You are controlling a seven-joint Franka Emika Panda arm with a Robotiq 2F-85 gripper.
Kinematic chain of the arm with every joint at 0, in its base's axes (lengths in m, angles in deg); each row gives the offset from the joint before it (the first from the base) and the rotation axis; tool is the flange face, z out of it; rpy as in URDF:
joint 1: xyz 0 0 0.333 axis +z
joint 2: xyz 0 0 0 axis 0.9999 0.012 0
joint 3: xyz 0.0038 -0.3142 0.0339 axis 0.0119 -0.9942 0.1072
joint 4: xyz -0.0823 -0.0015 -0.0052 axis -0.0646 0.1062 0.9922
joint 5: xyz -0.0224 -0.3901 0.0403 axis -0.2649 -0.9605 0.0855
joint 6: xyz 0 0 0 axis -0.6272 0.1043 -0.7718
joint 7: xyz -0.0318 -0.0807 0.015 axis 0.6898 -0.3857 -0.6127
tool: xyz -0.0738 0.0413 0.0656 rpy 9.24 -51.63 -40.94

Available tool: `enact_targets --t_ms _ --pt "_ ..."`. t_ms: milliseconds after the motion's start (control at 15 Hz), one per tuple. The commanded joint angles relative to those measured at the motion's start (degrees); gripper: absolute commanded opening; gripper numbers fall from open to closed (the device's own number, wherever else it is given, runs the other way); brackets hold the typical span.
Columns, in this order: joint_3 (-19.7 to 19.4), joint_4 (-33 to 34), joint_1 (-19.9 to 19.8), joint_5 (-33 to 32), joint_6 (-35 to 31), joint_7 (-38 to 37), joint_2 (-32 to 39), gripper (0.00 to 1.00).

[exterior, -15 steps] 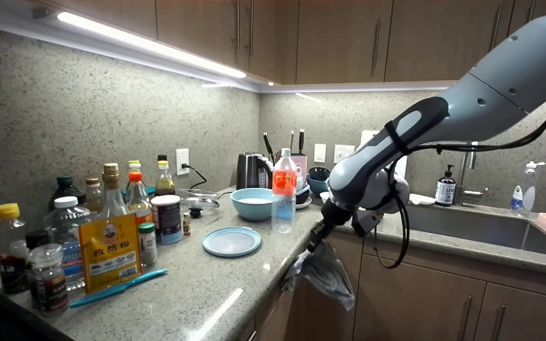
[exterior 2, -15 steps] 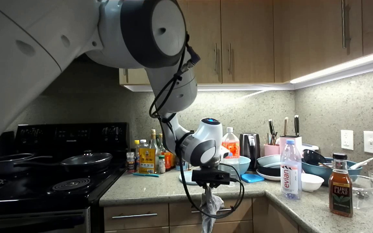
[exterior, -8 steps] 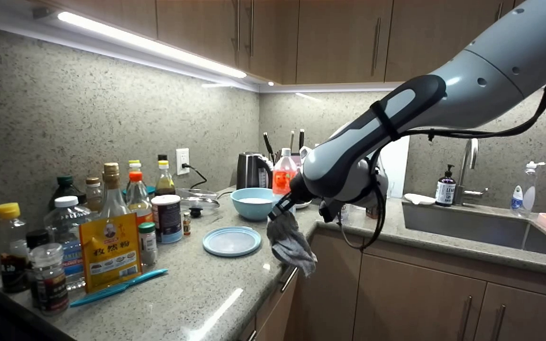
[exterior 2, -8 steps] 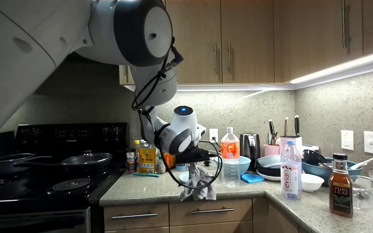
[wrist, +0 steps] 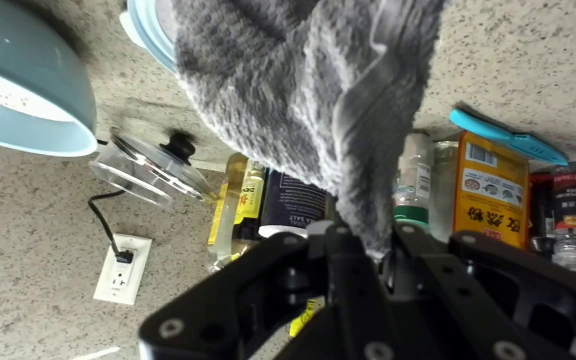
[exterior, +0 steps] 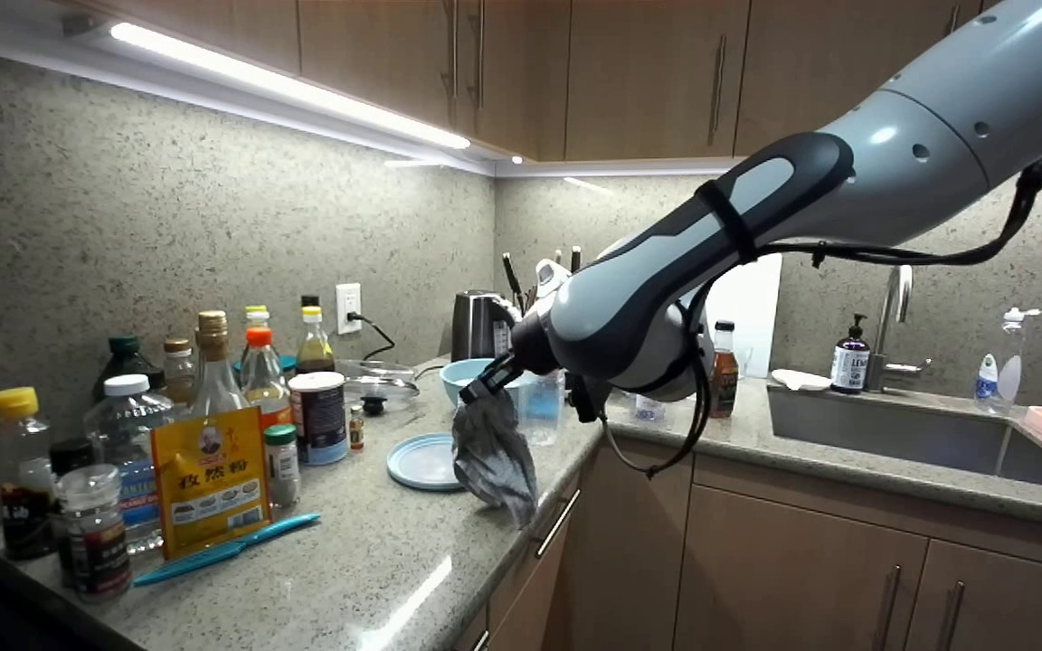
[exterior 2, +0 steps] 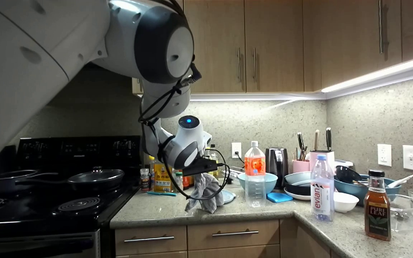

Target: Put the towel on the counter

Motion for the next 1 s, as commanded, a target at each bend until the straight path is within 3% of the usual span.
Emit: enact_targets --t_ms 0,533,733,933 --pt "6.55 1.40 -4.03 -4.17 -1.11 3.48 5.27 0.04" --pt "10.99 4.92 -2.93 -10.48 2.92 4.24 13.76 0.04" --pt "8.37 6.86 -1.52 -15.71 7.04 -0.21 15.50 0.04" --pt "1.43 8.64 1.83 -15.44 13.84 -1.26 14.38 0.04"
